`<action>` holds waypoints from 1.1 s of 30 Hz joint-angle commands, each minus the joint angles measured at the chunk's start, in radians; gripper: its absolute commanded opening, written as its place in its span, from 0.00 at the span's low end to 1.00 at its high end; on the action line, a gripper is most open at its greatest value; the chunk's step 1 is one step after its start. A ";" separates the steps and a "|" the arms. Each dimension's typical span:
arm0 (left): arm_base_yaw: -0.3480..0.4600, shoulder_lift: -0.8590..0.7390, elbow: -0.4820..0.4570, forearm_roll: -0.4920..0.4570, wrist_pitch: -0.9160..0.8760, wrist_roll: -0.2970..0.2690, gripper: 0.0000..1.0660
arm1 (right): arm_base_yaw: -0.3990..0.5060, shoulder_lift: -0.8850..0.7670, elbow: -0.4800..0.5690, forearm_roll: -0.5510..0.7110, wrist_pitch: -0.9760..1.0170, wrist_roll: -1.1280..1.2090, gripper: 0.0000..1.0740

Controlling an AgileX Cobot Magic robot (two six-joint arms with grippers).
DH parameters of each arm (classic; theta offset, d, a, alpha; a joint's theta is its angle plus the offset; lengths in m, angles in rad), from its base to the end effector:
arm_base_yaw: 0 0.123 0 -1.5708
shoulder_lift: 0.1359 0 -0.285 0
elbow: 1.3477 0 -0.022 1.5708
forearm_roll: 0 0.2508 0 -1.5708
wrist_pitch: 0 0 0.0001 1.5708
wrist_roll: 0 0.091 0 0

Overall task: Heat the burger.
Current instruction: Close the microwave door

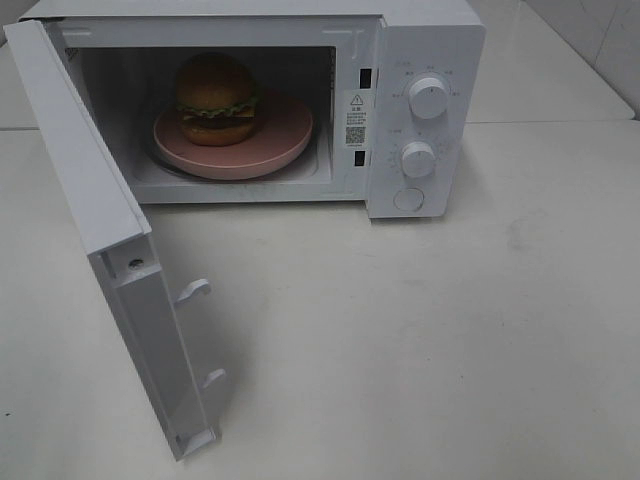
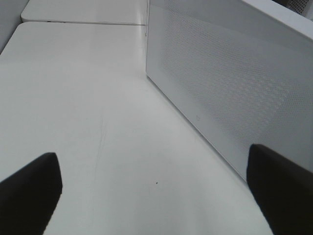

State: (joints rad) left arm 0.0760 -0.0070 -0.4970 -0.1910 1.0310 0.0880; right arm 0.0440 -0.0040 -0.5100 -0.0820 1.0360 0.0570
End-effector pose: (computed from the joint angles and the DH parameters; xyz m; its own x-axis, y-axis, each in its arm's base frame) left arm -0.0040 -0.0152 0.2800 -0.4180 -0.0428 -0.9075 0.0680 0.9946 -0.0782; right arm -0.0055 -0.0067 0.2823 -0.4191 -0.0033 -0.9079 0.0264 0.9995 -0.0159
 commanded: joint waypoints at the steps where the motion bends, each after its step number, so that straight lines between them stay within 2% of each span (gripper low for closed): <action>1: 0.001 -0.019 -0.003 0.000 -0.012 0.001 0.92 | -0.008 -0.027 0.004 -0.002 -0.004 -0.006 0.71; 5: 0.001 -0.003 -0.026 -0.005 -0.032 0.001 0.91 | -0.008 -0.027 0.004 -0.002 -0.004 -0.006 0.71; 8: 0.001 0.046 -0.046 -0.008 -0.071 -0.002 0.84 | -0.008 -0.027 0.004 -0.002 -0.004 -0.006 0.71; 9: 0.001 0.084 -0.048 -0.008 -0.116 0.001 0.76 | -0.008 -0.027 0.004 -0.002 -0.004 -0.006 0.71; 10: 0.001 0.084 -0.048 -0.008 -0.116 0.001 0.76 | -0.008 -0.027 0.004 -0.002 -0.004 -0.006 0.71; 11: 0.001 0.105 -0.048 -0.008 -0.137 0.002 0.71 | -0.008 -0.027 0.004 -0.002 -0.004 -0.006 0.71; 12: 0.001 0.146 -0.047 -0.007 -0.177 0.002 0.61 | -0.008 -0.027 0.004 -0.002 -0.004 -0.006 0.71; 13: 0.001 0.146 -0.047 -0.007 -0.177 0.002 0.61 | -0.008 -0.027 0.004 -0.002 -0.004 -0.006 0.71; 14: 0.001 0.194 -0.046 -0.007 -0.211 0.002 0.50 | -0.008 -0.027 0.004 -0.002 -0.004 -0.006 0.71; 15: 0.001 0.194 -0.046 -0.007 -0.211 0.002 0.50 | -0.008 -0.027 0.004 -0.002 -0.004 -0.006 0.71; 16: 0.001 0.219 -0.046 -0.007 -0.231 0.002 0.44 | -0.008 -0.027 0.004 -0.002 -0.004 -0.006 0.71; 17: 0.001 0.267 -0.046 -0.007 -0.262 0.002 0.33 | -0.008 -0.027 0.004 -0.002 -0.004 -0.006 0.71; 18: 0.001 0.267 -0.046 -0.007 -0.262 0.002 0.33 | -0.008 -0.027 0.004 -0.002 -0.004 -0.006 0.71; 19: 0.001 0.290 -0.046 -0.007 -0.275 0.002 0.28 | -0.008 -0.027 0.004 -0.002 -0.004 -0.006 0.71; 20: 0.001 0.345 -0.046 -0.007 -0.300 0.002 0.12 | -0.008 -0.027 0.004 -0.002 -0.004 -0.006 0.71; 21: 0.001 0.345 -0.046 -0.007 -0.300 0.002 0.12 | -0.008 -0.027 0.004 -0.002 -0.004 -0.006 0.71; 22: 0.001 0.397 -0.046 -0.004 -0.328 0.002 0.00 | -0.008 -0.027 0.004 -0.002 -0.004 -0.006 0.71; 29: 0.001 0.508 -0.030 -0.001 -0.500 0.011 0.00 | -0.008 -0.027 0.004 -0.002 -0.004 -0.006 0.71; 30: 0.001 0.541 0.000 -0.004 -0.586 0.026 0.00 | -0.008 -0.027 0.004 -0.002 -0.004 -0.006 0.71; 32: 0.001 0.557 0.016 -0.004 -0.622 0.033 0.00 | -0.008 -0.027 0.004 -0.002 -0.004 -0.006 0.71; 33: 0.001 0.585 0.059 -0.004 -0.710 0.048 0.00 | -0.008 -0.027 0.004 -0.002 -0.004 -0.006 0.71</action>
State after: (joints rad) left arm 0.0760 0.5620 -0.4630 -0.1930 0.3950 0.1220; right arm 0.0440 -0.0040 -0.5100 -0.0810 1.0360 0.0570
